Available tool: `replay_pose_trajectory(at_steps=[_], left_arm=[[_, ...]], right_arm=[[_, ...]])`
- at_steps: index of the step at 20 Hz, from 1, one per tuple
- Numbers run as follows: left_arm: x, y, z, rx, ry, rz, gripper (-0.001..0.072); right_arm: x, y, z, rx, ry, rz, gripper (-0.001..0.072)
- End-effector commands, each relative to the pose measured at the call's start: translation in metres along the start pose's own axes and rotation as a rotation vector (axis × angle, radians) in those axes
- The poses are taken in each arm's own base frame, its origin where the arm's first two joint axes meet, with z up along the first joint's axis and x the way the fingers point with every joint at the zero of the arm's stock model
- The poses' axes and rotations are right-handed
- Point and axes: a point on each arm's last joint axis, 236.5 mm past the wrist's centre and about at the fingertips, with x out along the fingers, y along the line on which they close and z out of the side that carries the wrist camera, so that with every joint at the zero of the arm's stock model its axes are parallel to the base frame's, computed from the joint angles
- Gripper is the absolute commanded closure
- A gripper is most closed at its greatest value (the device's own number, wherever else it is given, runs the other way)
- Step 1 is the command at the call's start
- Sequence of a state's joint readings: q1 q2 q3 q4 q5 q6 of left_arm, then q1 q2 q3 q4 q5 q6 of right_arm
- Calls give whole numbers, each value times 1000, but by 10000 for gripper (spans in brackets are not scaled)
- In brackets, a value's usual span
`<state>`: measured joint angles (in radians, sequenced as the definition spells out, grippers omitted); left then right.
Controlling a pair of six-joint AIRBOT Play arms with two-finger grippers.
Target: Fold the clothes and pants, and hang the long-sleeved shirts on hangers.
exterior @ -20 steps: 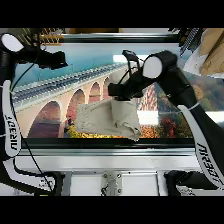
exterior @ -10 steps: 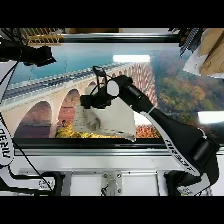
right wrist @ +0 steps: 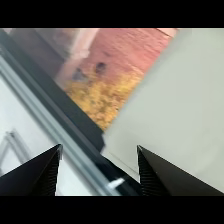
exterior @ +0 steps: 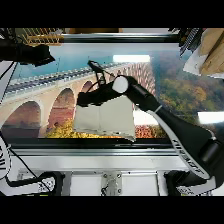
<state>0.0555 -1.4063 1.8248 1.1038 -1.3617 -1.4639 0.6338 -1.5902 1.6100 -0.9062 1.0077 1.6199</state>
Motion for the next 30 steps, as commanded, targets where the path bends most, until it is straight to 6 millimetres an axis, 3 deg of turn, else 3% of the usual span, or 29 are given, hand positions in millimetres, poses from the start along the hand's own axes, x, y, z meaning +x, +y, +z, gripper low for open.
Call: replay_pose_trajectory(at_steps=[1,3,4,5,7,10,12,16,21,24,25,26,27,30], left_arm=[[12,-20,-37,23,33,-23,697],[27,-32,-75,37,89,-45,697],[34,-38,-94,38,122,-55,697],[40,-43,-111,42,152,-64,697],[49,-54,-141,55,204,-84,697],[60,-65,-170,70,255,-103,697],[63,-73,-180,74,283,-114,697],[67,-86,-177,84,256,-130,697],[67,-90,-179,87,261,-138,697],[67,-90,-179,82,265,-137,697],[67,-90,-179,73,265,-135,697],[67,-90,-179,70,266,-135,697],[67,-90,-179,70,266,-135,697],[67,-90,-179,70,265,-135,697]], right_arm=[[-70,-109,-49,66,73,-223,200],[-107,-181,-89,255,54,-309,195],[-119,-212,-110,359,44,-336,122],[-127,-241,-133,469,40,-350,-8],[-127,-274,-161,604,21,-314,-8],[-103,-294,-160,661,-44,-200,-8],[-80,-292,-151,664,-63,-105,-8],[-36,-272,-126,639,-67,48,-7],[14,-220,-100,543,-7,140,-7],[37,-195,-97,487,33,168,7],[41,-192,-97,473,36,165,148],[42,-191,-96,445,32,165,473],[40,-193,-94,409,24,164,710],[10,-214,-75,379,-44,129,703]])
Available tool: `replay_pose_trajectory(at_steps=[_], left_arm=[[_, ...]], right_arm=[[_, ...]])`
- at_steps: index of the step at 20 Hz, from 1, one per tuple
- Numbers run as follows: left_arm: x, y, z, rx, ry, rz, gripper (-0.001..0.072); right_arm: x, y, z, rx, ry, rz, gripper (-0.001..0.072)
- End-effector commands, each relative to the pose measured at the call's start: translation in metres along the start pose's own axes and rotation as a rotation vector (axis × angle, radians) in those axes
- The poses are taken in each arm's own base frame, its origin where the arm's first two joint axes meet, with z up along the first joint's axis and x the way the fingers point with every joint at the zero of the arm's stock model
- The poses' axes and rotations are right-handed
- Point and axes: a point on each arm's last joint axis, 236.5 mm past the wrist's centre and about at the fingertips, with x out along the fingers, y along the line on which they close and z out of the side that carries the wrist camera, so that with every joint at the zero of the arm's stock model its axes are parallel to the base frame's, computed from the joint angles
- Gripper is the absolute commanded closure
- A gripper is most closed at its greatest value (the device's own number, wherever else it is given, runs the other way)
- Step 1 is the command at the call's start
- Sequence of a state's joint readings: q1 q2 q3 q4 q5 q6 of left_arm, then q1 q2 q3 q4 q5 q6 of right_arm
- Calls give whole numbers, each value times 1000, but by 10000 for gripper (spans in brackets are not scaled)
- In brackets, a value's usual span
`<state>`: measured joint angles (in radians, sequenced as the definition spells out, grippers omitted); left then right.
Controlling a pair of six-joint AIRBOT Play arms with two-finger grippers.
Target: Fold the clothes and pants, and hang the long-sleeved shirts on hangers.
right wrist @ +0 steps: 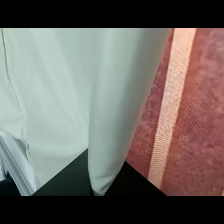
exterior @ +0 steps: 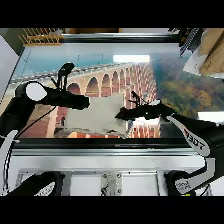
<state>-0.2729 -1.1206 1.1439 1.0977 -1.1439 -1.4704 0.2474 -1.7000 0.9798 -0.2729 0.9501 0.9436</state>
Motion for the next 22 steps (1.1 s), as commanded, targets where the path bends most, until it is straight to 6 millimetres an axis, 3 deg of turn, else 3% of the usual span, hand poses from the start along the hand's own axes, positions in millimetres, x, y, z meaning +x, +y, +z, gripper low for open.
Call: replay_pose_trajectory(at_steps=[1,3,5,7,11,13,15,18,19,22], left_arm=[[0,0,0,-3,-1,1,697],[0,0,0,-4,-1,1,697],[0,0,0,-4,-1,1,697],[0,0,1,-3,-4,1,697],[0,0,1,-3,-4,1,697],[0,0,1,-3,-4,1,697],[0,0,1,-3,-4,1,697],[0,0,1,-4,-4,1,697],[0,0,1,-4,-4,1,697],[0,0,1,-3,-3,1,697]], right_arm=[[-39,-7,31,-56,-90,-28,704],[-100,-33,61,-71,-200,-109,704],[-178,-70,85,-17,-340,-212,704],[-262,-110,94,65,-491,-305,704],[-403,-173,72,248,-766,-425,704],[-449,-198,48,353,-853,-472,704],[-479,-221,16,479,-894,-533,704],[-490,-238,-24,617,-870,-652,704],[-485,-236,-31,637,-860,-659,704],[-444,-223,-53,682,-775,-620,704]])
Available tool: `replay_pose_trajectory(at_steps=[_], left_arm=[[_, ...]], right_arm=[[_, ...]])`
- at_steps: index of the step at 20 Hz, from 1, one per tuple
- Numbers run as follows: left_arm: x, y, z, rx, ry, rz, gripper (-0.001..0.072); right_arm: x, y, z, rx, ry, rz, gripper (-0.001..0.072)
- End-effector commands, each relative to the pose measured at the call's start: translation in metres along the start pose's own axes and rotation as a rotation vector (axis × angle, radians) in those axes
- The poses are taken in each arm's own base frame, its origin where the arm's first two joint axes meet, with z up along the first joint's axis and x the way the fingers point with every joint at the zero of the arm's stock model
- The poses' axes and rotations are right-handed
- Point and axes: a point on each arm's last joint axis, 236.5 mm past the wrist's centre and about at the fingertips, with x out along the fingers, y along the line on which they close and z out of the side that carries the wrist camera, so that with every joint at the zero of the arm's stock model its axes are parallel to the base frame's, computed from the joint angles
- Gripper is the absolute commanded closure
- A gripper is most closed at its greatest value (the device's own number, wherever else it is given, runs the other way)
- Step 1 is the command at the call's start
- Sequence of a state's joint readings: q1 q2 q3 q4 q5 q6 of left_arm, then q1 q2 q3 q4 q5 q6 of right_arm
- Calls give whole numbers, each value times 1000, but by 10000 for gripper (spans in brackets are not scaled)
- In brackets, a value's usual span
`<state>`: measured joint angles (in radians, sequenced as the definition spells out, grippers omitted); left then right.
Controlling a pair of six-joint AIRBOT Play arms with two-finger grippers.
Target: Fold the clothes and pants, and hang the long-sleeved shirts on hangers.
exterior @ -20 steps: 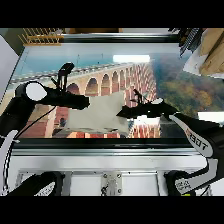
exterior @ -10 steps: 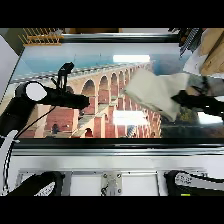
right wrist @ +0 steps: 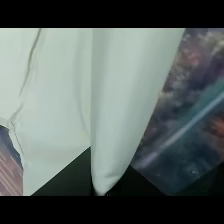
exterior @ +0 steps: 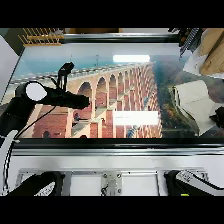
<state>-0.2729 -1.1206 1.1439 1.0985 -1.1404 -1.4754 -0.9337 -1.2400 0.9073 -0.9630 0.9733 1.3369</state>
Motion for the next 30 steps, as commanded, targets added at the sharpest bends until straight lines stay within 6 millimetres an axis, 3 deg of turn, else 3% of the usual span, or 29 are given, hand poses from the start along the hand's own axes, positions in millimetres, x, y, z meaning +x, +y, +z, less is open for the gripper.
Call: replay_pose_trajectory(at_steps=[1,4,5,7,8,9,11,13,14,16,18,20,22,23,24,27,30], left_arm=[[0,0,0,1,1,0,697],[0,0,-1,1,2,0,697],[0,0,-1,1,4,-1,697],[0,0,-1,1,5,-1,697],[0,0,-1,1,4,-1,697],[0,0,-1,1,4,-1,697],[0,0,-2,1,7,-1,697],[0,0,-3,2,11,-1,697],[0,0,-3,2,11,-1,697],[0,0,-2,2,8,-1,696],[0,0,0,2,1,0,697],[0,0,0,1,1,0,697],[0,0,0,2,0,0,697],[0,0,0,1,0,0,697],[0,0,0,2,0,0,697],[0,0,0,1,-1,1,697],[0,0,0,1,-1,1,697]], right_arm=[[-3,-16,-44,49,82,-67,703],[-2,-21,-69,34,132,-89,695],[-3,-25,-75,23,155,-104,647],[-8,-32,-82,1,191,-135,212],[-13,-38,-83,-23,205,-164,102],[-21,-46,-82,-60,217,-210,90],[-46,-59,-63,-144,199,-312,90],[-71,-43,-35,-188,96,-318,90],[-81,-23,-25,-198,31,-275,91],[-95,43,-22,-254,-72,-89,91],[-106,117,-48,-387,-79,119,91],[-113,184,-95,-532,-18,301,90],[-113,225,-148,-676,80,402,93],[-112,239,-174,-742,128,438,123],[-111,250,-199,-809,177,469,224],[-112,266,-252,-1000,271,545,711],[-112,269,-269,-1032,309,562,703]])
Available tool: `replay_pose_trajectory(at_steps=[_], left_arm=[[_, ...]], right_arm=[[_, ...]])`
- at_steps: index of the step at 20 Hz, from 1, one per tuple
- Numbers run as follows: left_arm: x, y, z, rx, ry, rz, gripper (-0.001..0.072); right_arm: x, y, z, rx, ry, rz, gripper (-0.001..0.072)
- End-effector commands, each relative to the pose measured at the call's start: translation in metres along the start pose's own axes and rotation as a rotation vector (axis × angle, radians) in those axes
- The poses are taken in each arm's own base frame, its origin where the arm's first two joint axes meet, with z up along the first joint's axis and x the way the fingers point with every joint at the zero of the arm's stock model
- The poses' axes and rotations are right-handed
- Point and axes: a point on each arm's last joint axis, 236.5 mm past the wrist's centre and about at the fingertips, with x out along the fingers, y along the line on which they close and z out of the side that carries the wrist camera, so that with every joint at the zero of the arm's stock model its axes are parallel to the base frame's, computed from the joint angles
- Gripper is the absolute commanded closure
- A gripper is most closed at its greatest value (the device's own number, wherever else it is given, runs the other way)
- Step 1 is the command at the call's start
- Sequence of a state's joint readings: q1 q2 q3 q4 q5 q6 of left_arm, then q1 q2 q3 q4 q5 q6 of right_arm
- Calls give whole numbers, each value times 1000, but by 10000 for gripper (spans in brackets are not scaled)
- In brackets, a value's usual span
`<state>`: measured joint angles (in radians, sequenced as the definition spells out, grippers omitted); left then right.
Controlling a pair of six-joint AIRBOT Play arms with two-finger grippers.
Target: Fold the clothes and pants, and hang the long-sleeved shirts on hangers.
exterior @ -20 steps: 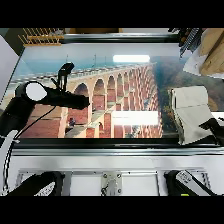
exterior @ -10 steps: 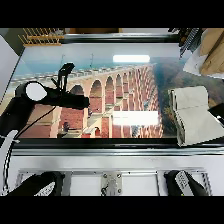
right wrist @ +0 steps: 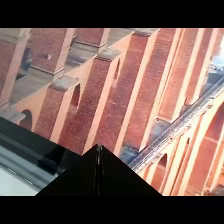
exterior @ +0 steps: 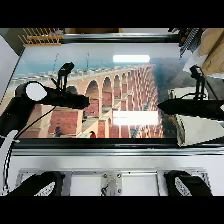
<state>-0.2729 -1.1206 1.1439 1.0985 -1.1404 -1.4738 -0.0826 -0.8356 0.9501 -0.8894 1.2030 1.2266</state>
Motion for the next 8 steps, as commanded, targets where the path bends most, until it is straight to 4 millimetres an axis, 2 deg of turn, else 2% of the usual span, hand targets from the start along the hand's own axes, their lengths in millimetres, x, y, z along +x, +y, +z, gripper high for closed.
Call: replay_pose_trajectory(at_steps=[1,8], left_arm=[[0,0,0,0,-1,1,696],[0,0,0,0,-1,1,697]], right_arm=[[11,28,-10,-78,45,63,702],[10,30,-17,-77,74,74,702]])
